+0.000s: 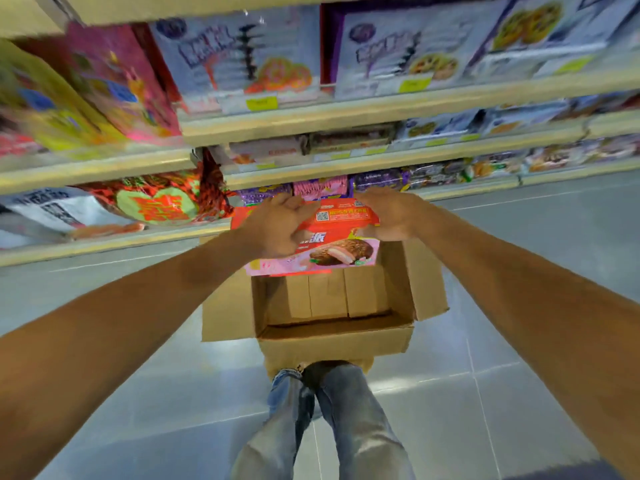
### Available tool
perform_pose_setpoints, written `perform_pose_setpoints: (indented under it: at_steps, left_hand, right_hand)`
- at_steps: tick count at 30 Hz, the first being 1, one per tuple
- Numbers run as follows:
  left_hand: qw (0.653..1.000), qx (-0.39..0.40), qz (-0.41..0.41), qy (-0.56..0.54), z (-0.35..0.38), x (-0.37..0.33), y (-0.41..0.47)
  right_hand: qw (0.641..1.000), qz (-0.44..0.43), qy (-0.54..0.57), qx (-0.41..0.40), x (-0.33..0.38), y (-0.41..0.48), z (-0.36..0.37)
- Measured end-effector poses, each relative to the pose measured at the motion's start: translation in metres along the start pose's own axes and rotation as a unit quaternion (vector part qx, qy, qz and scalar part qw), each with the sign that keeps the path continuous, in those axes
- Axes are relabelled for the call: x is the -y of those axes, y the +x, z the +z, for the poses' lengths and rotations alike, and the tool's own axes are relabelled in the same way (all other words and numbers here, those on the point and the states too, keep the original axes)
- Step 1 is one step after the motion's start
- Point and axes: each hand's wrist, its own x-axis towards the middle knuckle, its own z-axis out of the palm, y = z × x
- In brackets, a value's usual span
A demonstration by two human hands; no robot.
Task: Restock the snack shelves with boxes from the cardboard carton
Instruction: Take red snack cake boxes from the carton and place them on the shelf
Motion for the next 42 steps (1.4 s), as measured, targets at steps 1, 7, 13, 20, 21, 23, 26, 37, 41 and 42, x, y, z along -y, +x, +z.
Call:
perform_pose_setpoints:
  at_steps: [1, 7, 13, 20, 21, 23, 26, 37, 41, 42]
  left_hand:
    - [1.000, -0.004, -0.004, -0.008, -0.019, -0.002, -0.006]
    - [0.991, -0.132, 0.035, 0.004, -0.172, -0.022, -0.051]
    - [0.983, -0.175, 0.033, 0.031, -0.317, -0.050, -0.103]
    - [0.962, -0.260, 0.056, 0.059, -0.451, -0.076, -0.160]
    - [0.960, -0.268, 0.056, 0.055, -0.469, -0.082, -0.168]
    - [0.956, -0.283, 0.052, 0.049, -0.501, -0.092, -0.183]
    - [0.951, -0.305, 0.047, 0.014, -0.546, -0.108, -0.204]
    - [0.916, -0.394, 0.065, -0.044, -0.666, -0.174, -0.215]
    - [0.905, -0.423, 0.044, -0.025, -0.702, -0.190, -0.203]
    - [0.901, -0.432, 0.036, -0.024, -0.711, -0.197, -0.199]
  right_hand:
    - [1.000, 0.001, -0.004, -0.007, 0.004, -0.011, -0.017]
    - [0.993, 0.019, 0.027, -0.113, 0.031, -0.103, -0.137]
    - [0.978, 0.039, 0.004, -0.207, 0.064, -0.196, -0.249]
    - [0.941, 0.014, -0.041, -0.337, 0.101, -0.301, -0.359]
    - [0.935, 0.013, -0.045, -0.352, 0.106, -0.316, -0.373]
    - [0.924, 0.010, -0.038, -0.381, 0.111, -0.341, -0.396]
    - [0.892, -0.010, 0.032, -0.451, 0.117, -0.377, -0.426]
    - [0.767, -0.061, 0.185, -0.611, 0.087, -0.455, -0.520]
    - [0.779, -0.107, 0.252, -0.564, 0.063, -0.469, -0.549]
    - [0.789, -0.140, 0.251, -0.543, 0.056, -0.474, -0.555]
